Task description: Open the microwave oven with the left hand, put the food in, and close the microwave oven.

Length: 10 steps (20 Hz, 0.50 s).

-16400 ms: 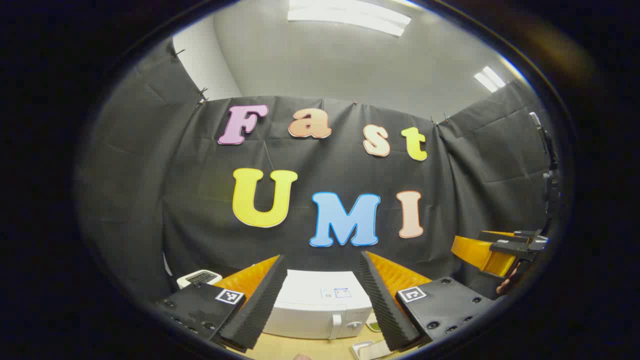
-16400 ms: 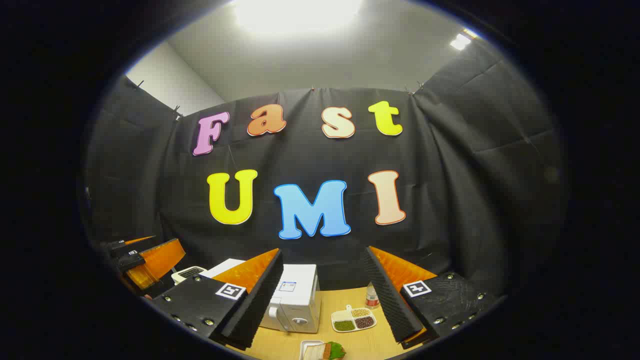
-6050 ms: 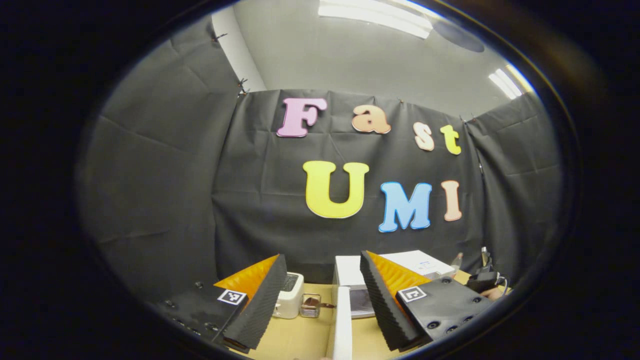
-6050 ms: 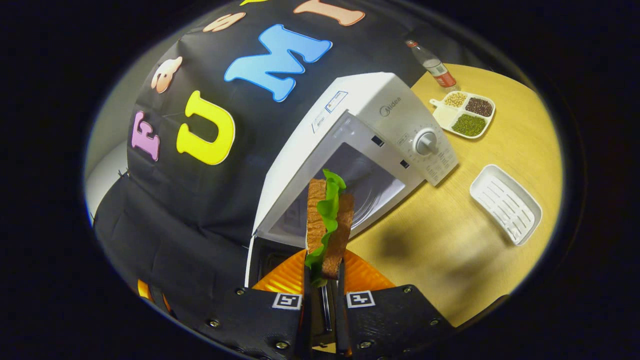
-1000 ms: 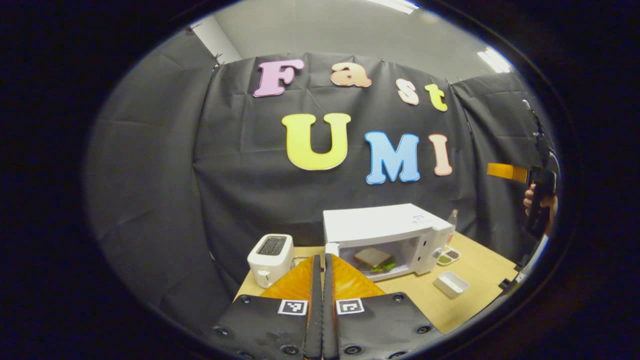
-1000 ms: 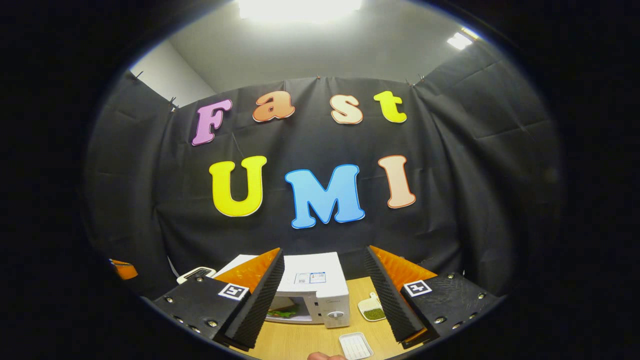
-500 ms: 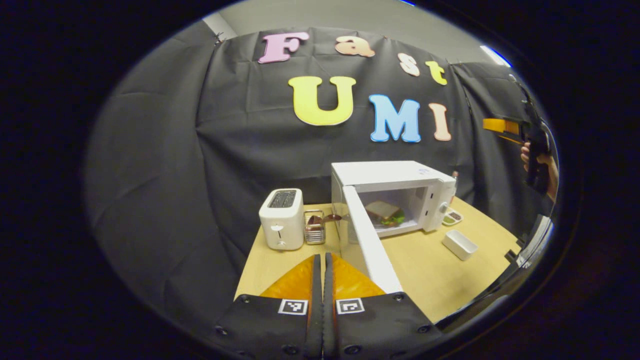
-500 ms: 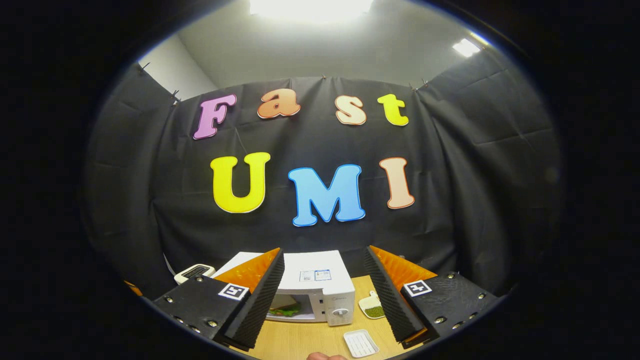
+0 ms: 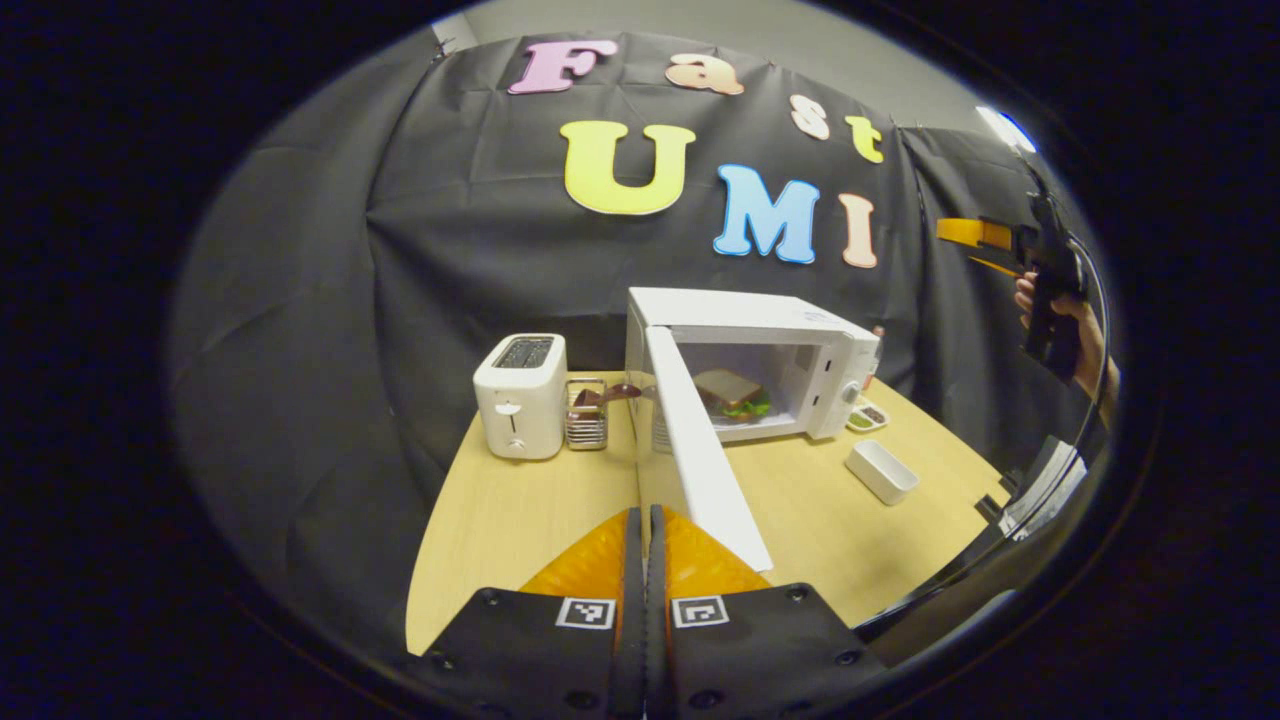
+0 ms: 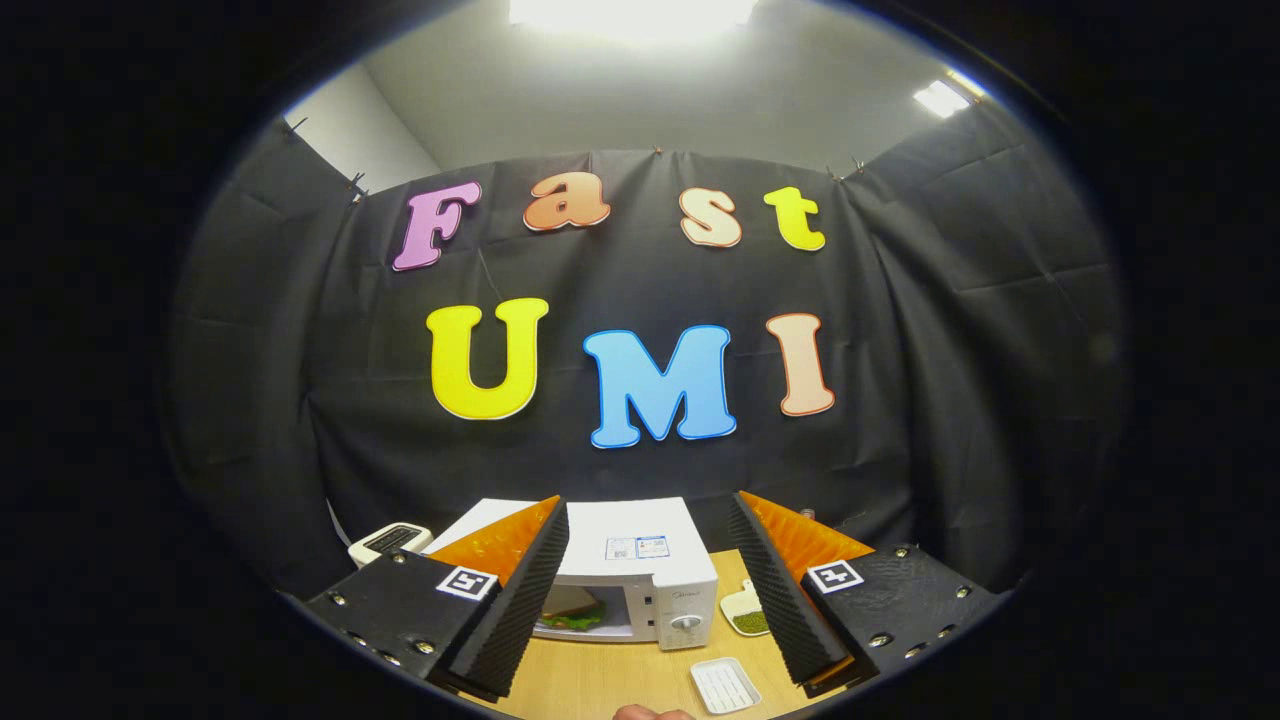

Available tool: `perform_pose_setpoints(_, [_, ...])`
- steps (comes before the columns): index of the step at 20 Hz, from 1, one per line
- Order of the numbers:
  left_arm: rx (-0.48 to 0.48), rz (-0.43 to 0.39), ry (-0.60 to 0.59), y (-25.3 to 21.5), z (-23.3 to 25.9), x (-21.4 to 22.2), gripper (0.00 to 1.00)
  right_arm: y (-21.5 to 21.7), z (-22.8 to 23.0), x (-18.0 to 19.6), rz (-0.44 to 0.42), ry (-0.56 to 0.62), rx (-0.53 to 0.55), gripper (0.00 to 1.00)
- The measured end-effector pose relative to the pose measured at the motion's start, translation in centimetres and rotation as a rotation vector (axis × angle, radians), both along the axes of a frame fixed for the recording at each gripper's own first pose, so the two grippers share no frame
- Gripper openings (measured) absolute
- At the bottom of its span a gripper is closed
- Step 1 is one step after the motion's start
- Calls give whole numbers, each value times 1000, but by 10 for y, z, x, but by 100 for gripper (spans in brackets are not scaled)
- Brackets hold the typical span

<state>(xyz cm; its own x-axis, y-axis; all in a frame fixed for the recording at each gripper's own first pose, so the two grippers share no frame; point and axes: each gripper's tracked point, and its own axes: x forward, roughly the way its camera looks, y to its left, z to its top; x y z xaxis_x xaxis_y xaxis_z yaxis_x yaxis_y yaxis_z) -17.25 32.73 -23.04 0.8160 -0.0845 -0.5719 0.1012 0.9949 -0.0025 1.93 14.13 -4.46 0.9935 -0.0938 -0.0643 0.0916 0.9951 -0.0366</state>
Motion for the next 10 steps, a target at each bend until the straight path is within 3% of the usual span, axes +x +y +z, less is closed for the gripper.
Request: perform_pose_setpoints(10, [-50,-52,35,-95,-9,15,9,-55,6,23,7,-10,11,97])
